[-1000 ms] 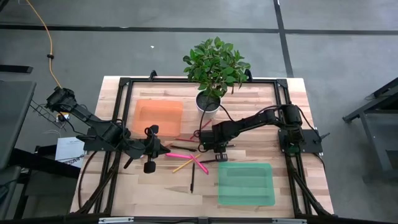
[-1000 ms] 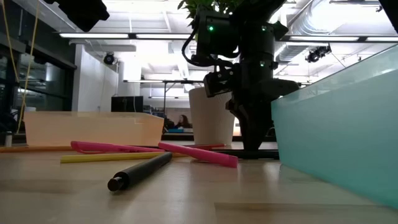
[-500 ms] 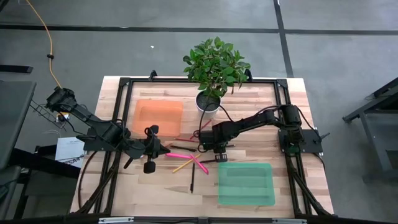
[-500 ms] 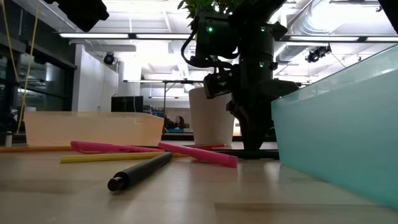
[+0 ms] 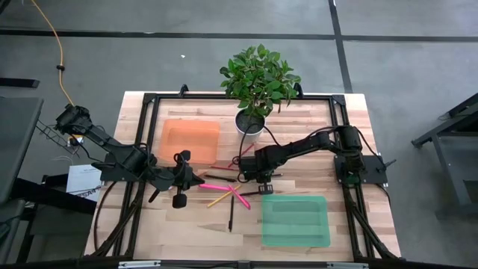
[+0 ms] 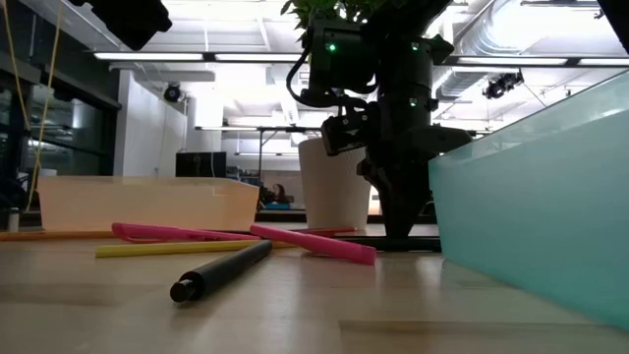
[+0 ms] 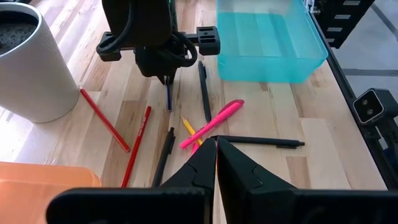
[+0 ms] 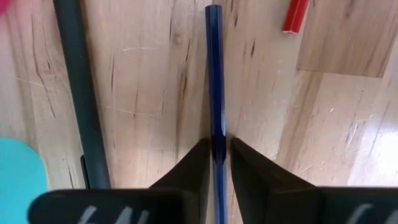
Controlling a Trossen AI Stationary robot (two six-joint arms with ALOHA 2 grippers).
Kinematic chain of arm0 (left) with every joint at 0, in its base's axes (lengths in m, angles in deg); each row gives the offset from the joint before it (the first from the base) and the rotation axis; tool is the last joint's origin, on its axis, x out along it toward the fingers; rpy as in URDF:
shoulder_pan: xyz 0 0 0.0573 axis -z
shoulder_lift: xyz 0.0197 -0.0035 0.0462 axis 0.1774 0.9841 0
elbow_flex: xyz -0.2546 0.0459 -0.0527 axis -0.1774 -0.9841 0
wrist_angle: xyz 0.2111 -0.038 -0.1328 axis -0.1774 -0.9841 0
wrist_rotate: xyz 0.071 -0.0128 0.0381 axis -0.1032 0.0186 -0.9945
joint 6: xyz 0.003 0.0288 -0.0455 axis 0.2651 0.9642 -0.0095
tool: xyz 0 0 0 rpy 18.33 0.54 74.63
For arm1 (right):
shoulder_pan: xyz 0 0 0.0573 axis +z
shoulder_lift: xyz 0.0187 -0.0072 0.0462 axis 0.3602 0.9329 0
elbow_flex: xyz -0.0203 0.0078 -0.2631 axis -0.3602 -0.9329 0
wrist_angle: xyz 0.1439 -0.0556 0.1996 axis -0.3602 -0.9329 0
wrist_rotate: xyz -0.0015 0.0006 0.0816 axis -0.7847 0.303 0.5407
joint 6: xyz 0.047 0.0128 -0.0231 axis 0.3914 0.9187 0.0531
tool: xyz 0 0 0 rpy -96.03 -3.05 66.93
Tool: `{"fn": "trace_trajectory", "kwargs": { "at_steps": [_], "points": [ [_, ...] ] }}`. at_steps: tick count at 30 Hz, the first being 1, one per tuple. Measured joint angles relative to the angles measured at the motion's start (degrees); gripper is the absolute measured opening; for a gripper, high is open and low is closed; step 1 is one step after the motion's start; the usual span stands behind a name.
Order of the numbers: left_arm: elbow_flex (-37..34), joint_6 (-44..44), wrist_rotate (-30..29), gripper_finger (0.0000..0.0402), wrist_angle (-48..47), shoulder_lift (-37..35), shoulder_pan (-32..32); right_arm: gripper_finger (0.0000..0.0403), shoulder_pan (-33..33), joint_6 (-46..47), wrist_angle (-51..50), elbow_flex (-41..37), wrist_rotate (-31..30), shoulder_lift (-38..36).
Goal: Sort pens & pencils
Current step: Put the blue colored pencil into the green bin
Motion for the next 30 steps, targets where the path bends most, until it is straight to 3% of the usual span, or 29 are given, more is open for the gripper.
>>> {"fn": "trace_trajectory", "kwargs": {
  "at_steps": [20,30],
  "points": [
    [0.0,0.0,0.0,0.0005,0.0,0.0,0.0,0.0017,0.0,0.1,0.1,0.0,0.0,-0.2],
    [0.0,0.0,0.0,0.0005,0.0,0.0,0.0,0.0016,0.0,0.0,-1.4,4.6,-0.2,0.2]
  ]
}}
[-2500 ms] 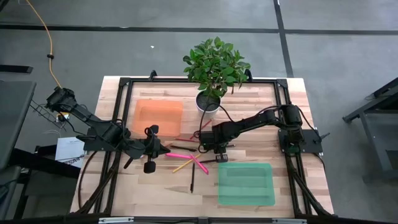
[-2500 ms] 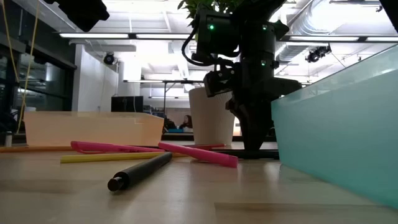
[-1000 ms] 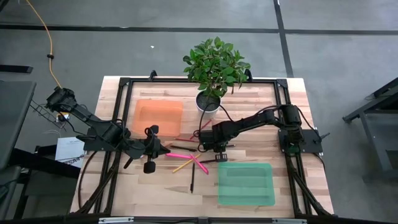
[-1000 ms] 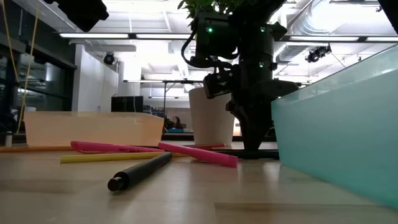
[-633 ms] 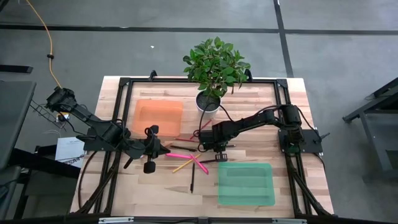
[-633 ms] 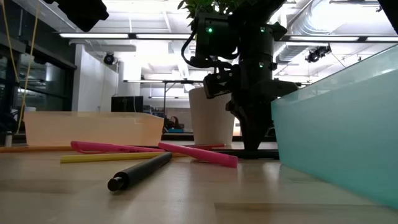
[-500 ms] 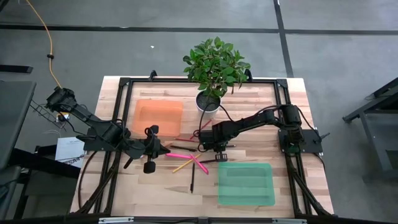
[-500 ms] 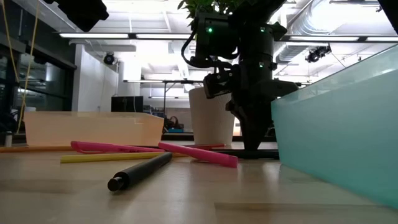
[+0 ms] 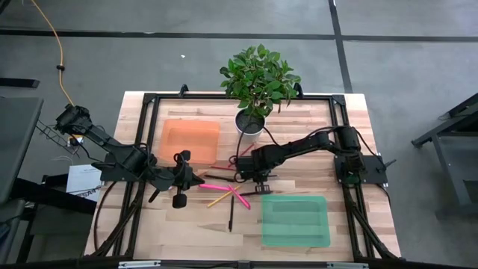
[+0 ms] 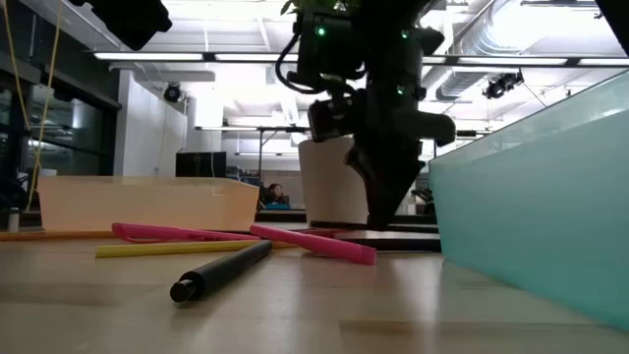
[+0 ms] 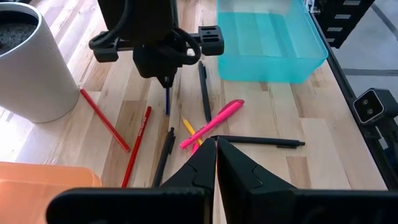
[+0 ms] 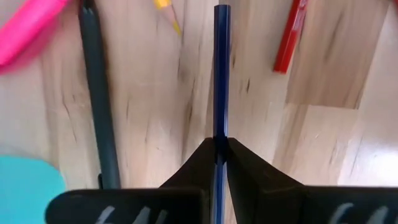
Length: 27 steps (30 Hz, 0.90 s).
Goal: Sort pens & pencils
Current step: Put the blue colored pencil into the green bin
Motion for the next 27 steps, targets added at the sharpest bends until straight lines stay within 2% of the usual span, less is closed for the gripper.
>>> {"fn": "trace_trajectory", "kwargs": {
  "at_steps": [13,27],
  "points": [
    [0.0,0.2,0.0,0.0005,0.0,0.0,0.0,0.0016,0.0,0.4,-6.5,5.9,-0.2,-0.1],
    [0.0,0.2,0.0,0.0005,-0.3,0.0,0.0,0.0016,1.5,1.9,-12.8,15.9,-2.0,-0.3]
  ]
}}
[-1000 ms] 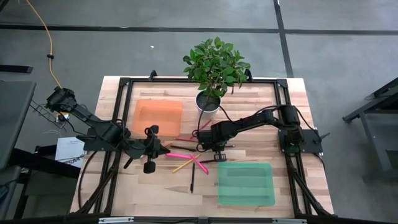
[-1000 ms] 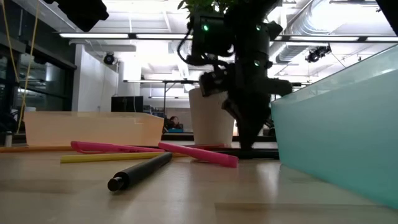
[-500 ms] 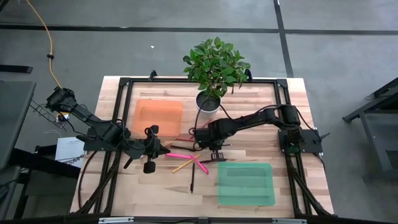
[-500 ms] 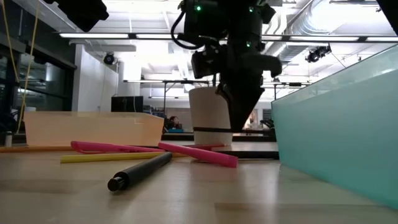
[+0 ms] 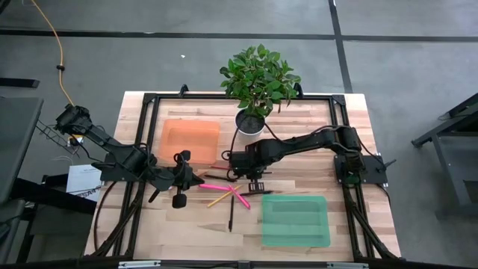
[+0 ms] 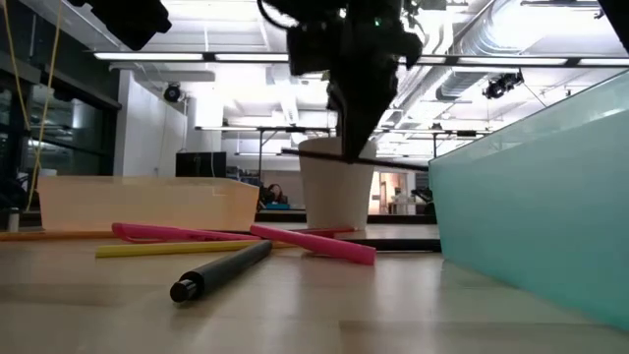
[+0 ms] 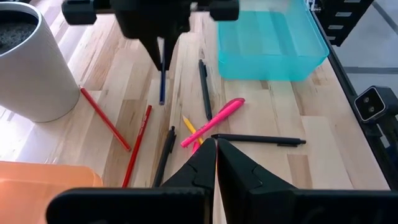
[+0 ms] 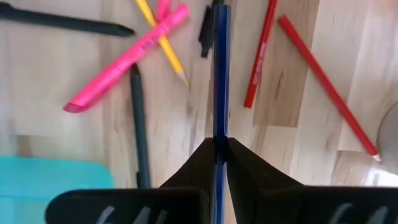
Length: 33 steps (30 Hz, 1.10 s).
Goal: Sort pens & pencils
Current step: Put the blue colored pencil into the green bin
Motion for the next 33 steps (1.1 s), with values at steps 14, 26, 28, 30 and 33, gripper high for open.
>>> {"fn": "trace_trajectory", "kwargs": {
  "at_steps": [14,26,28,30,33],
  "points": [
    [0.0,0.0,0.0,0.0005,0.0,0.0,0.0,0.0016,4.7,4.1,-6.7,4.3,-1.3,-0.3],
    [0.0,0.0,0.2,0.0005,-0.2,0.0,0.0,0.0016,8.5,14.4,-7.4,4.2,-4.2,-6.1],
    [0.0,0.0,0.5,0.0005,-0.2,0.0,0.0,0.0016,9.5,16.7,-8.1,4.2,-4.8,-6.8],
    [0.0,0.2,0.9,0.0005,-0.2,0.0,0.0,0.0016,10.8,18.9,-8.5,4.2,-5.7,-7.3],
    [0.0,0.5,1.5,0.0005,-0.2,0.0,0.0,0.0016,13.0,22.1,-9.8,4.2,-7.4,-7.8]
  ]
}}
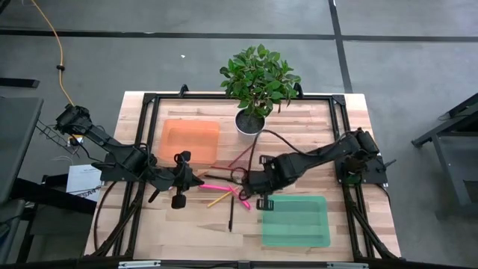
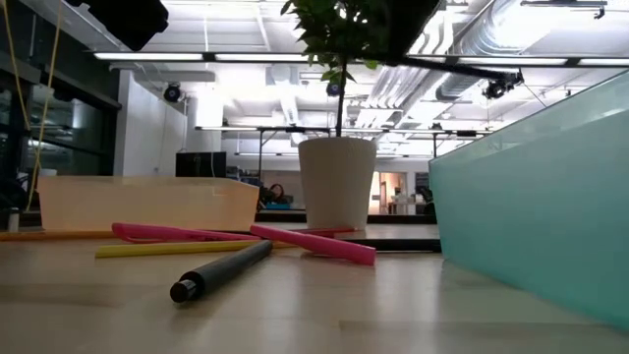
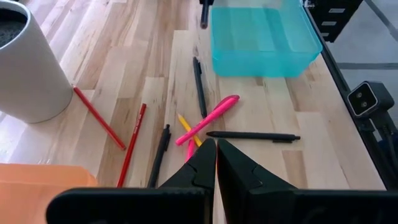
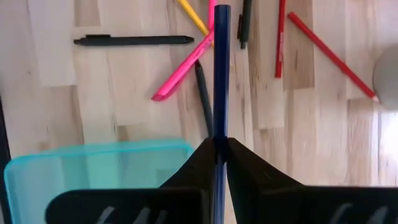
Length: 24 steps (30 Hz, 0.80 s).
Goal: Sort pens & pencils
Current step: Put the blue colored pencil into the green bin
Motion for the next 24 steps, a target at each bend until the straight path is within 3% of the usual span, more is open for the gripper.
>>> {"fn": "trace_trajectory", "kwargs": {
  "at_steps": [9,24],
  "points": [
    [0.0,0.9,0.2,0.0005,-0.2,0.0,0.0,0.0016,6.7,9.6,-4.3,-0.1,-3.3,-0.1],
    [0.0,2.2,2.3,0.0005,-0.2,0.0,0.0,0.0016,16.0,24.5,-6.6,-4.0,-2.8,-0.1]
  ]
}}
